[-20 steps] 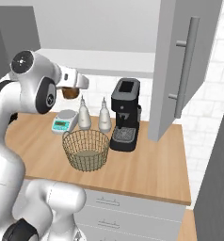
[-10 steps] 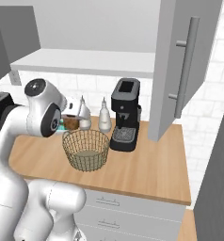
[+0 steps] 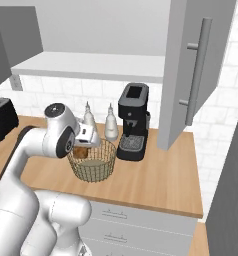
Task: Open the cabinet, pick up the bread from the cabinet and place it in the basket. Then move the basket to the dining counter.
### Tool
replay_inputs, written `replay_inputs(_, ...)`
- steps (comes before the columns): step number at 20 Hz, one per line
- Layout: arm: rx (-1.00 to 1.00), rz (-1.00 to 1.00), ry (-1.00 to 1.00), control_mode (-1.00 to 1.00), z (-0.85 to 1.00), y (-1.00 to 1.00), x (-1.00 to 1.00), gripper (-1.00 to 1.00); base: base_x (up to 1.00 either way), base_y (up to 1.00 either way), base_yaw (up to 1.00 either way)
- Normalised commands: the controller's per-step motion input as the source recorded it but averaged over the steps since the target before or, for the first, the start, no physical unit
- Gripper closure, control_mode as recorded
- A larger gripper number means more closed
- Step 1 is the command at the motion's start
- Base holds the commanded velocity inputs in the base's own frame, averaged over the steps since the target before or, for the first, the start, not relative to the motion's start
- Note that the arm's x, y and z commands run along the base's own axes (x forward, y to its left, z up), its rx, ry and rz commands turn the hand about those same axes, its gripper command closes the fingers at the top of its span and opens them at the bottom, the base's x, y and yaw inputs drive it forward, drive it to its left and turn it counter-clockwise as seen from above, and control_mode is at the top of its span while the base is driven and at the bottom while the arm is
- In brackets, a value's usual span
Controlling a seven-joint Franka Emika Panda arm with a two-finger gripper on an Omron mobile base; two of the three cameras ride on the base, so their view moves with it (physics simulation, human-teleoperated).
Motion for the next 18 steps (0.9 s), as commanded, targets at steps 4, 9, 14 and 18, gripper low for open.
replay_inputs(4,0.00,0.02,0.01,-1.00,-0.39,-0.19,0.02,1.00,0.00,0.00,0.00)
replay_inputs(9,0.00,0.02,0.00,-1.00,-0.39,-0.13,0.24,1.00,0.00,0.00,0.00)
replay_inputs(14,0.00,0.04,0.00,-1.00,-0.37,0.00,0.12,1.00,0.00,0.00,0.00)
replay_inputs(18,0.00,0.02,0.00,-1.00,-0.10,0.00,0.10,1.00,0.00,0.00,0.00)
